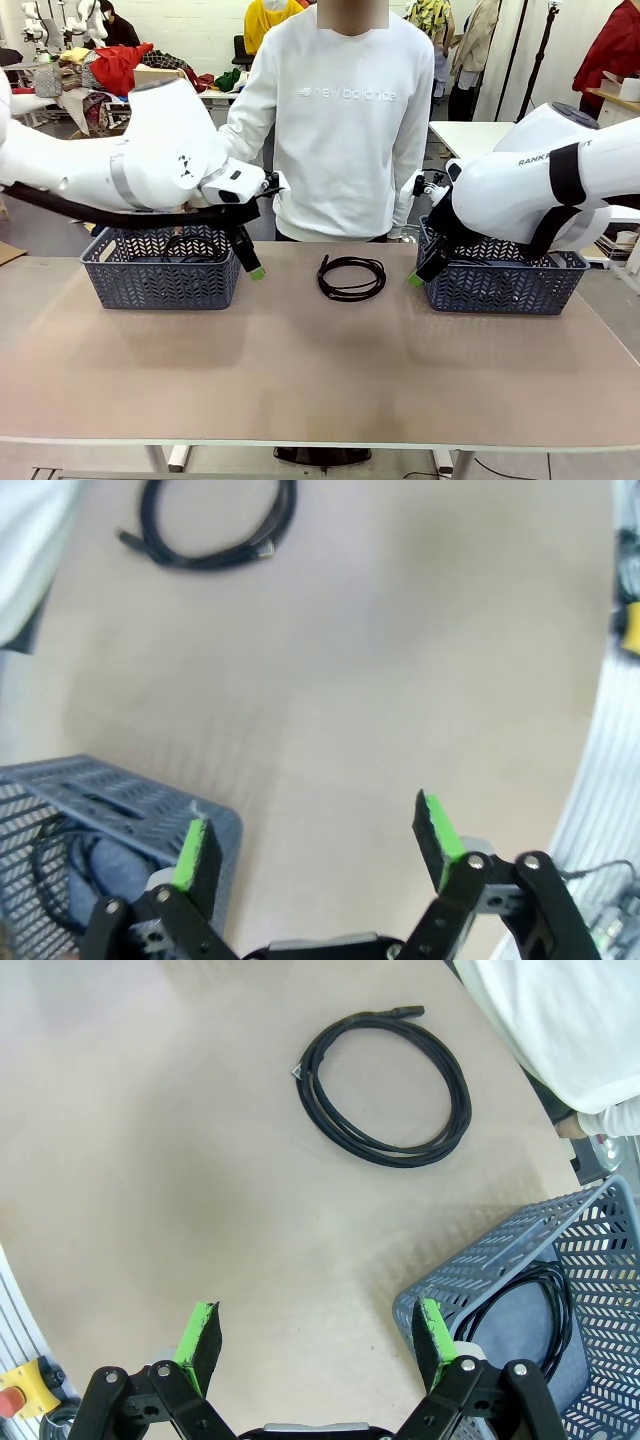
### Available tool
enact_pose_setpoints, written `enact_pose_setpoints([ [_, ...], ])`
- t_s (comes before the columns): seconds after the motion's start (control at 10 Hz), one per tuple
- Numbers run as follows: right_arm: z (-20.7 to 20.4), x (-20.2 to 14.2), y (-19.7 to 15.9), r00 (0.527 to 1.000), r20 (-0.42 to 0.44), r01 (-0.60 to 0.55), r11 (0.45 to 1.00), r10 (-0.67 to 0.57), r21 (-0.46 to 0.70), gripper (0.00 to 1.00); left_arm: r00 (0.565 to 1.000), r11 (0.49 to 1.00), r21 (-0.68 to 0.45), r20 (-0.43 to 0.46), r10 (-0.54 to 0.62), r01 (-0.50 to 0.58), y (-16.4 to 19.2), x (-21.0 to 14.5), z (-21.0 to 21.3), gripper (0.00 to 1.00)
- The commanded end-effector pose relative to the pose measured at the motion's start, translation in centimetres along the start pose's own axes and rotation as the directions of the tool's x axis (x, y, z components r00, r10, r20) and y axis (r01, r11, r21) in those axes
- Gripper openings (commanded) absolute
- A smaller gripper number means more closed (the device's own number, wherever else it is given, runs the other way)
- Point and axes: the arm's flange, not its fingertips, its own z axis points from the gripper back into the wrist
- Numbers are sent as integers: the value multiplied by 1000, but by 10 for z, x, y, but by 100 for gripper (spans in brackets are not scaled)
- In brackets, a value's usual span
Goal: Organize the cables according to human instructions.
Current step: Pick up a bundle of cables and place it in the basket indicated by the human.
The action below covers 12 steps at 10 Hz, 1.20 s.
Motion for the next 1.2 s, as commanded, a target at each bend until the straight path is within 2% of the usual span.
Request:
enact_pose_setpoints([
  [0.0,1,1,0,1000,-3,-6,1000,6,-8,100,998,1000,0,-65,13,-13,11,27,-2,100],
  [0.4,1,1,0,1000,-3,-6,1000,6,-8,100,963,979,45,-176,205,-200,39,83,-28,100],
  [0.8,1,1,0,1000,-3,-6,1000,6,-8,100,933,952,82,-187,307,-296,54,127,-61,100],
  [0.9,1,1,0,1000,-3,-6,1000,6,-8,100,926,948,105,-203,317,-301,55,131,-66,100],
  [1.0,1,1,0,1000,-3,-6,1000,6,-8,100,946,962,49,-173,273,-268,51,114,-58,100],
  [1.1,1,1,0,1000,-3,-6,1000,6,-8,100,946,962,49,-173,273,-268,51,114,-58,100],
])
